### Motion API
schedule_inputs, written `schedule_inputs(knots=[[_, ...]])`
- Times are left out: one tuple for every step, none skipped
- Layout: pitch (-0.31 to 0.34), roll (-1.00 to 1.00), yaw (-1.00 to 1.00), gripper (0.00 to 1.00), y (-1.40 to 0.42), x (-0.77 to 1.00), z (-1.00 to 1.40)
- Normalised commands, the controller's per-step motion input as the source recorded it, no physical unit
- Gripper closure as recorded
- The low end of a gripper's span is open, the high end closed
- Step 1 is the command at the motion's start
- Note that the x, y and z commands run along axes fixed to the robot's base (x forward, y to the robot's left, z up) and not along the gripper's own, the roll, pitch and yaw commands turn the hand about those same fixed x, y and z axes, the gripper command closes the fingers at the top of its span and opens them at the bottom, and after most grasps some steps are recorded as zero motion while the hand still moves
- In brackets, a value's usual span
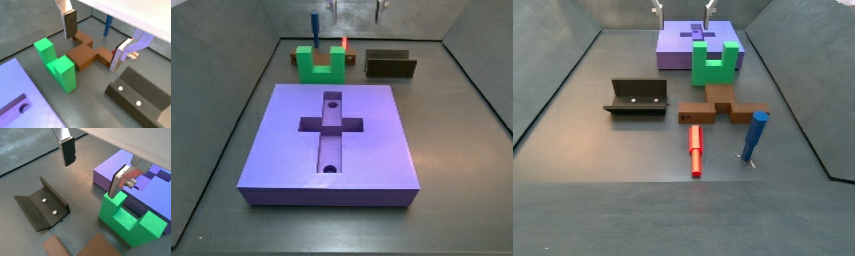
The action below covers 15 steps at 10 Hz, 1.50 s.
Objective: Pick up the green object. Move up. Move to above the board. Insert the green object.
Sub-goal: Pick up the green object.
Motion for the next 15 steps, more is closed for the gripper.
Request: schedule_inputs(knots=[[-0.083,0.00,0.00,0.00,-0.27,-0.03,-0.24],[-0.071,0.00,0.01,0.00,-0.20,-0.08,-0.25],[-0.079,0.02,0.01,0.00,-0.23,-0.14,-0.33],[-0.070,0.00,0.04,0.00,-0.20,-0.07,-0.34],[-0.050,0.00,0.00,0.00,-0.09,-0.15,-0.30],[-0.050,0.00,-0.06,0.00,-0.01,-0.26,-0.20],[-0.037,0.00,-0.04,0.00,0.00,-0.21,-0.19],[-0.031,0.00,0.00,0.00,-0.04,-0.08,-0.17],[-0.057,-0.02,0.00,0.00,-0.05,-0.12,-0.15],[-0.059,0.00,0.00,0.00,-0.12,0.00,-0.16],[-0.047,0.00,0.00,0.00,-0.13,0.00,-0.23],[-0.013,0.00,0.00,0.00,-0.07,0.09,-0.28],[-0.029,0.00,0.00,0.00,-0.08,0.02,-0.35],[-0.027,0.00,0.00,0.00,-0.01,0.00,-0.37],[0.000,0.02,0.00,0.00,0.00,-0.01,-0.32]])
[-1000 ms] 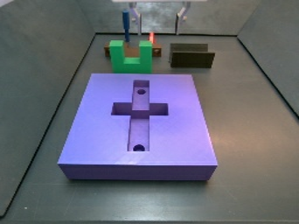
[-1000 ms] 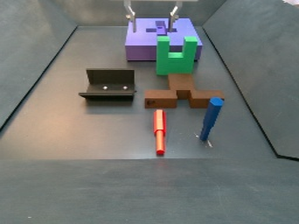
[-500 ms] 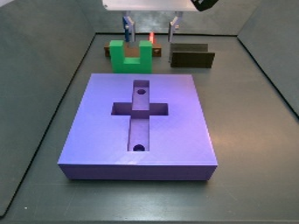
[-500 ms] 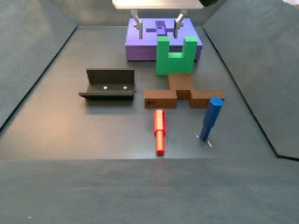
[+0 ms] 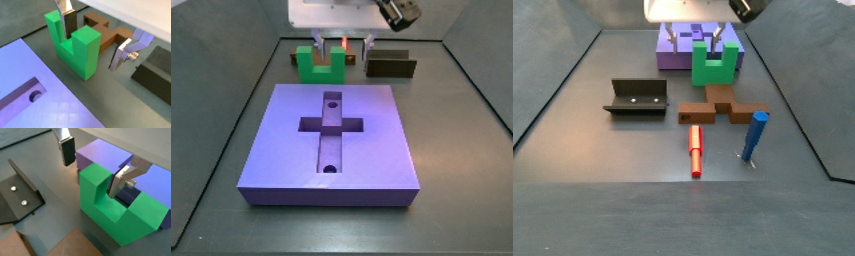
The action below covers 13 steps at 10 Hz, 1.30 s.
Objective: Pick up the green object. Move up. Move to above the board. Insert the green object.
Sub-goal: Pick up the green object.
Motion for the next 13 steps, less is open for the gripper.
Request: schedule_inputs(knots=[[0.000,0.04,0.00,0.00,0.00,0.00,-0.22],[0.014,0.07,0.00,0.00,0.00,0.00,-0.09],[0.017,0.07,0.00,0.00,0.01,0.00,-0.04],[0.010,0.05,0.00,0.00,0.04,0.00,-0.01],[0.036,0.09,-0.02,0.00,0.00,0.00,-0.06],[0.034,0.09,0.00,0.00,0.00,0.00,-0.07],[0.016,0.06,0.00,0.00,0.00,0.00,-0.04],[0.000,0.00,0.00,0.00,0.00,0.00,0.00],[0.000,0.00,0.00,1.00,0.00,0.00,0.00],[0.000,0.00,0.00,1.00,0.00,0.00,0.00],[0.000,0.00,0.00,1.00,0.00,0.00,0.00],[0.000,0.00,0.00,1.00,0.00,0.00,0.00],[0.000,0.00,0.00,1.00,0.00,0.00,0.00]])
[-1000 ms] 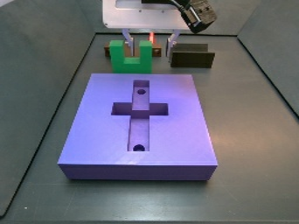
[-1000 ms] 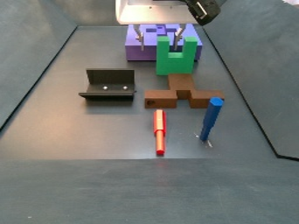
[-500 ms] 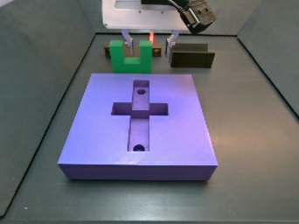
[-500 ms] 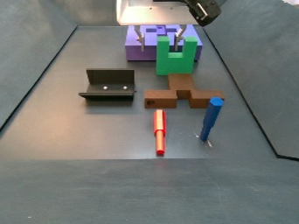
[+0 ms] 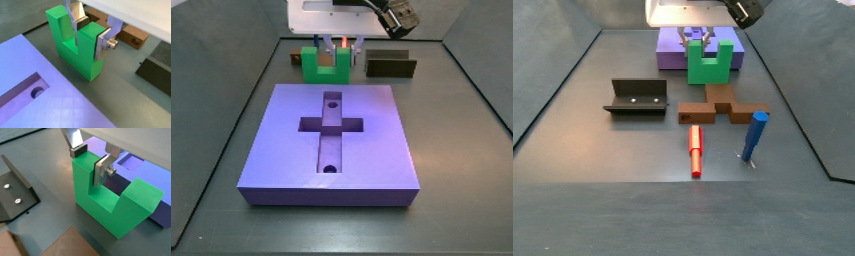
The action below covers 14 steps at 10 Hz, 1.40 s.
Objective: Pick up the green object. Move up. Move to above the board. Insert the green object.
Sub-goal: Pick up the green object, then move up.
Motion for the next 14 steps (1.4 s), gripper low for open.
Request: schedule_inputs(knots=[[0.000,0.00,0.00,1.00,0.00,0.00,0.00],[0.000,0.00,0.00,1.00,0.00,0.00,0.00],[0.000,0.00,0.00,1.00,0.00,0.00,0.00],[0.000,0.00,0.00,1.00,0.00,0.00,0.00],[0.000,0.00,0.00,1.00,0.00,0.00,0.00],[0.000,0.00,0.00,1.00,0.00,0.00,0.00],[0.000,0.00,0.00,1.00,0.00,0.00,0.00],[0.000,0.00,0.00,1.00,0.00,0.00,0.00],[0.000,0.00,0.00,1.00,0.00,0.00,0.00],[0.000,0.00,0.00,1.00,0.00,0.00,0.00],[0.000,0.00,0.00,1.00,0.00,0.00,0.00],[0.000,0.00,0.00,1.00,0.00,0.00,0.83],[0.031,0.00,-0.04,1.00,-0.05,-0.03,0.82],[0.062,-0.01,-0.04,1.00,-0.03,-0.06,0.67]])
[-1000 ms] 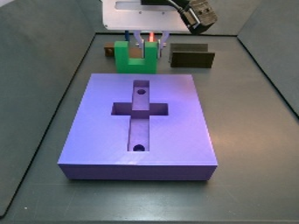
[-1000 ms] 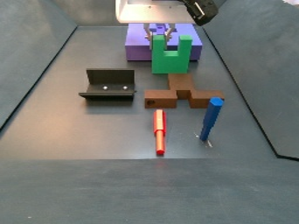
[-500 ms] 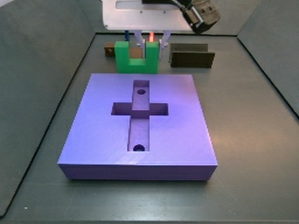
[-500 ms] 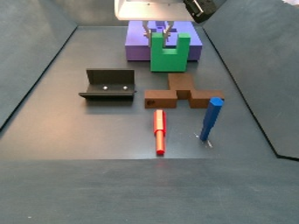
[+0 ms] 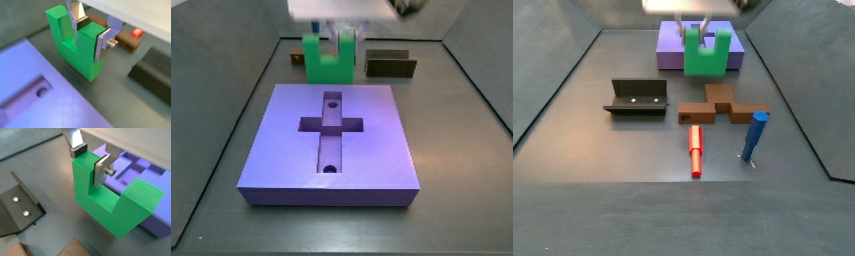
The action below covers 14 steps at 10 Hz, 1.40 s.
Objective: Pick up the green object. Move up. Move to above the board. Insert the green object.
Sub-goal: Move up, then move to above the board.
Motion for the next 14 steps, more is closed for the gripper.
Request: schedule_inputs(knots=[[0.031,-0.04,-0.02,1.00,-0.02,-0.01,0.27],[0.000,0.00,0.00,1.00,0.00,0.00,1.40],[0.029,0.00,0.00,1.00,0.00,-0.02,1.40],[0.032,-0.02,0.00,1.00,0.00,-0.05,1.40],[0.017,-0.05,-0.01,1.00,0.00,0.00,1.40],[0.074,-0.04,-0.01,1.00,0.00,0.06,1.40],[0.096,-0.04,-0.01,1.00,0.00,0.03,0.80],[0.073,-0.04,-0.01,1.00,0.01,0.02,0.25],[0.340,0.07,-0.17,1.00,-1.40,-0.13,0.35],[0.334,0.10,-0.15,1.00,-1.40,-0.14,0.34],[0.295,0.15,-0.08,1.00,-1.40,-0.12,0.35],[0.221,0.08,-0.04,1.00,-1.40,-0.06,0.34],[0.178,0.06,-0.01,1.00,-0.74,0.01,0.18],[0.155,0.05,-0.01,1.00,-0.35,0.05,0.09]])
